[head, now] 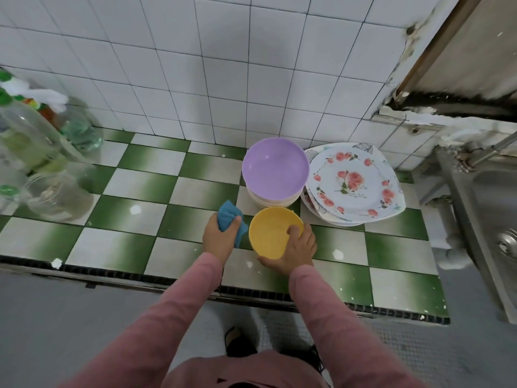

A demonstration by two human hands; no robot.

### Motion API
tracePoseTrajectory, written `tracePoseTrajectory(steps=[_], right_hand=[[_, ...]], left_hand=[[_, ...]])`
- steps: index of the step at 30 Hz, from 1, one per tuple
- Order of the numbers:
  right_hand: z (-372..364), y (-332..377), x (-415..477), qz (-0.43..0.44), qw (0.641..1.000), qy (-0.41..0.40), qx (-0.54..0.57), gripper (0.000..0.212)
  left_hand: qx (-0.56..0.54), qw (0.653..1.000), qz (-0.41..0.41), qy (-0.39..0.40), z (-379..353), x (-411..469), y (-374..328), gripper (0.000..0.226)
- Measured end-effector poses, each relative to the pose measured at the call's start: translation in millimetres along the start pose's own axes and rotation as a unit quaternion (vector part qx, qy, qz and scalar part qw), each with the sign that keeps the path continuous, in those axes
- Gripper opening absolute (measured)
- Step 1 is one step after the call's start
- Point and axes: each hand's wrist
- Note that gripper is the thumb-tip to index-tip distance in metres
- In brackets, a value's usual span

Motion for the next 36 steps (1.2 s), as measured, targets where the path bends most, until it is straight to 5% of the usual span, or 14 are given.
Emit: tracePoseTrajectory(steps=[22,36], right_hand=[[2.9,-8.8,-11.8,0.048,0.996,-0.036,0.069,0.097],[24.5,-9.3,-26.7,0.143,0.965,-0.193,0.108,0.094]], left_hand=[[0.016,0.999,0.023,-0.015,-2.8,-10.6,7.6,0.021],[0.116,0.992,0.017,0.05,-19.0,-20.5,-8.1,0.039]])
Point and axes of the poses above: each hand's wrist, its own x-axis towards the middle knuckle, its own z-axis out of the back of the hand, y = z × x, and after that the axes turned 5 degrees about -z, right-handed
